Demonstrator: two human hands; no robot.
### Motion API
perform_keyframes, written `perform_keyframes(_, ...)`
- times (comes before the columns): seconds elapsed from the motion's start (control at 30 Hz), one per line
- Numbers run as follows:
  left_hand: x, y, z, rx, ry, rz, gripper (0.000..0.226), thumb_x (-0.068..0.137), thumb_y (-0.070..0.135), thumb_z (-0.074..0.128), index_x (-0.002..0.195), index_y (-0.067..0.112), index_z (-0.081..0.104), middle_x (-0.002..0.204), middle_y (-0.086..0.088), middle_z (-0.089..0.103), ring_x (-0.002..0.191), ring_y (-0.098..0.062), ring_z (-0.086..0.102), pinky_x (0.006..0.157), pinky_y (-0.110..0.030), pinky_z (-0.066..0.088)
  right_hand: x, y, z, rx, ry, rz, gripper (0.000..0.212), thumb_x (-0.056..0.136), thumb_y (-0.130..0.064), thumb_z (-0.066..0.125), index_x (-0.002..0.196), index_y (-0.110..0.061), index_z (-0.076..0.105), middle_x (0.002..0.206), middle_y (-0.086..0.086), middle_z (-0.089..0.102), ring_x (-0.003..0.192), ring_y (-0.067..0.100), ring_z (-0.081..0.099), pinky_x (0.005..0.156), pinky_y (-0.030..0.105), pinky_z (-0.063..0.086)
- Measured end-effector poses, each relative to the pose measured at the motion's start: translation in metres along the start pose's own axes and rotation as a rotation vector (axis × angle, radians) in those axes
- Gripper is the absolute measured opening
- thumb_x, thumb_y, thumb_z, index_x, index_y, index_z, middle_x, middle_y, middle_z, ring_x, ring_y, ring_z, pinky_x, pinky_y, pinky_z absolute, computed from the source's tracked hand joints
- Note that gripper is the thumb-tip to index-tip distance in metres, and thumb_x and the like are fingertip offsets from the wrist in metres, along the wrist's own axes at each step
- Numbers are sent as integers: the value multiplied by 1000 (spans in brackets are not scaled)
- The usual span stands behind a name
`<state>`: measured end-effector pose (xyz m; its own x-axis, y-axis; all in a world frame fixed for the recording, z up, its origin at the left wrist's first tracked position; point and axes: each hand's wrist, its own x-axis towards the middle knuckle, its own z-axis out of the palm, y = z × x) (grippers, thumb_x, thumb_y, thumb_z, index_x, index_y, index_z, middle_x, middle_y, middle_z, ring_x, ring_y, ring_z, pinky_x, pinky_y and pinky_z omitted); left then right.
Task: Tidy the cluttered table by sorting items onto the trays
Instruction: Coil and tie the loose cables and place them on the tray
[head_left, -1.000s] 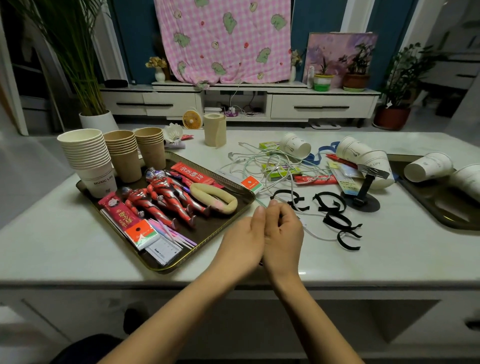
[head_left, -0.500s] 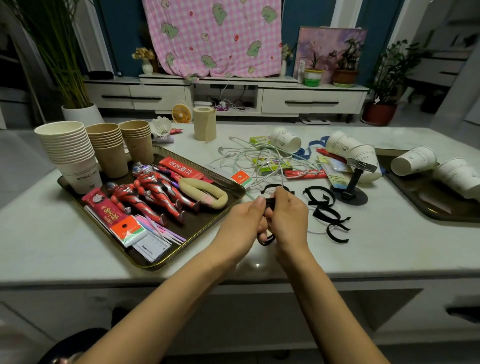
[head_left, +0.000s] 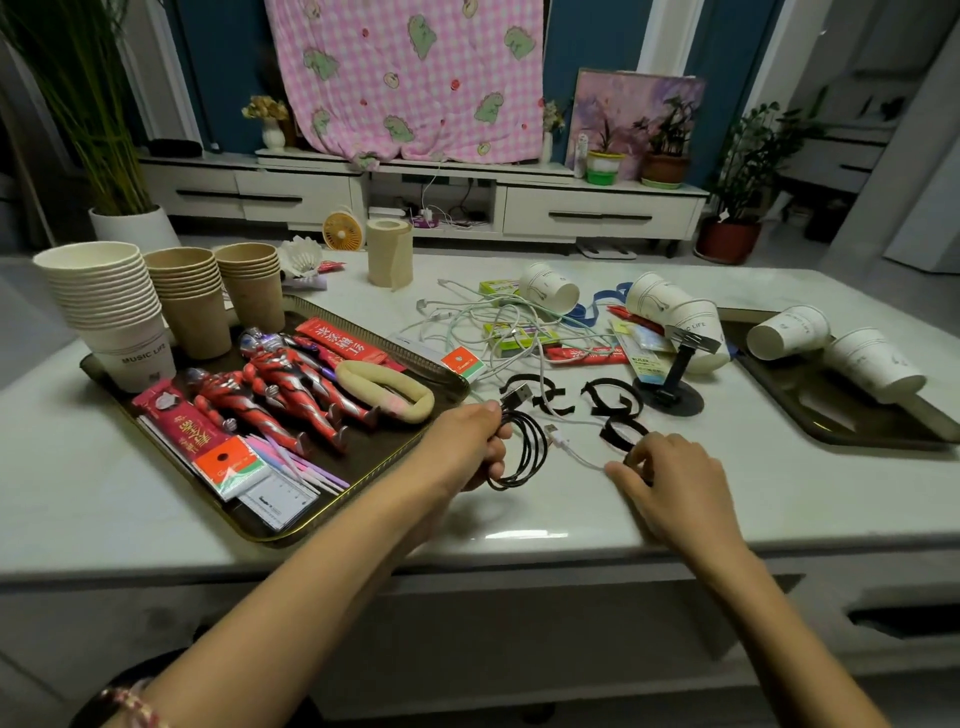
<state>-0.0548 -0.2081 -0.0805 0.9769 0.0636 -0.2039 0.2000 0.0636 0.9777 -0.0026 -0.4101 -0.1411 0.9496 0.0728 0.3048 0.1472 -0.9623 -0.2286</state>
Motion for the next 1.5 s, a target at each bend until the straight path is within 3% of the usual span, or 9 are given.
perform_keyframes(0.23, -19, -6, 0, 131, -43, 0, 38, 101, 27, 32, 71, 13, 49, 42, 8, 38, 44, -8, 40, 39, -9, 35, -19, 0, -25, 498, 14, 72, 6, 88, -22, 62, 89, -20, 67, 81, -11, 63, 76, 4, 56, 69, 20, 45)
perform_keyframes(0.37, -34, -9, -14, 158, -38, 27, 37, 101, 26, 32, 72, 12, 50, 38, 9, 37, 39, -4, 42, 42, -9, 36, -36, -34, -53, 1084, 52, 117, 17, 85, -17, 62, 77, -30, 67, 71, -13, 68, 69, -6, 60, 61, 9, 48)
perform_keyframes(0.5, -32, -5, -12, 123, 8, 74, 35, 101, 23, 33, 74, 10, 52, 44, 7, 37, 38, -4, 38, 47, -17, 34, -53, -98, -56, 1479, -151, 96, 14, 84, -16, 62, 76, -23, 72, 67, -10, 65, 64, 0, 57, 59, 9, 47)
perform_keyframes(0.63, -35, -13, -13, 138, 64, 131, 33, 96, 14, 36, 66, 10, 51, 39, 10, 33, 39, -5, 31, 46, -22, 28, -69, -129, -46, 1476, -191, 135, 17, 87, -10, 59, 76, -16, 70, 61, -10, 63, 56, -5, 54, 51, 7, 41)
perform_keyframes(0.77, -38, -18, -23, 279, 173, 196, 26, 79, 34, 37, 57, 20, 39, 48, 9, 36, 57, -19, 35, 62, -33, 31, -75, -130, -39, 1445, -270, 167, 20, 85, -14, 61, 67, -17, 67, 51, -13, 56, 50, -6, 49, 47, 6, 38)
perform_keyframes(0.87, -38, -18, -25, 345, 267, 246, 45, 95, 33, 36, 52, 19, 40, 46, 6, 40, 56, -20, 37, 63, -38, 33, -77, -132, -34, 1421, -289, 162, 23, 84, -12, 62, 62, -16, 65, 49, -12, 55, 49, -5, 48, 48, 6, 37)
perform_keyframes(1.2, -32, -19, -20, 476, 287, 273, 37, 95, 21, 41, 59, 11, 43, 55, -2, 44, 60, -23, 39, 61, -33, 33, -81, -125, -20, 1305, -179, 122, 9, 77, -18, 72, 76, -16, 63, 59, -3, 61, 56, 2, 54, 56, 16, 45)
perform_keyframes(1.4, -34, -17, -18, 457, 176, 231, 28, 87, 12, 48, 60, 5, 51, 56, -7, 37, 56, -18, 34, 55, -30, 29, -83, -111, -14, 922, 17, -160, 54, 77, -38, 68, 121, -48, 39, 120, -20, 39, 116, -5, 34, 96, 7, 27)
perform_keyframes(1.5, -36, -18, -19, 464, 95, 216, 30, 86, 10, 47, 57, 4, 49, 48, 1, 39, 46, -12, 32, 44, -22, 28, -83, -108, -13, 1033, -92, -222, 39, 79, -27, 65, 114, -38, 53, 114, -24, 55, 114, -8, 45, 92, 5, 31)
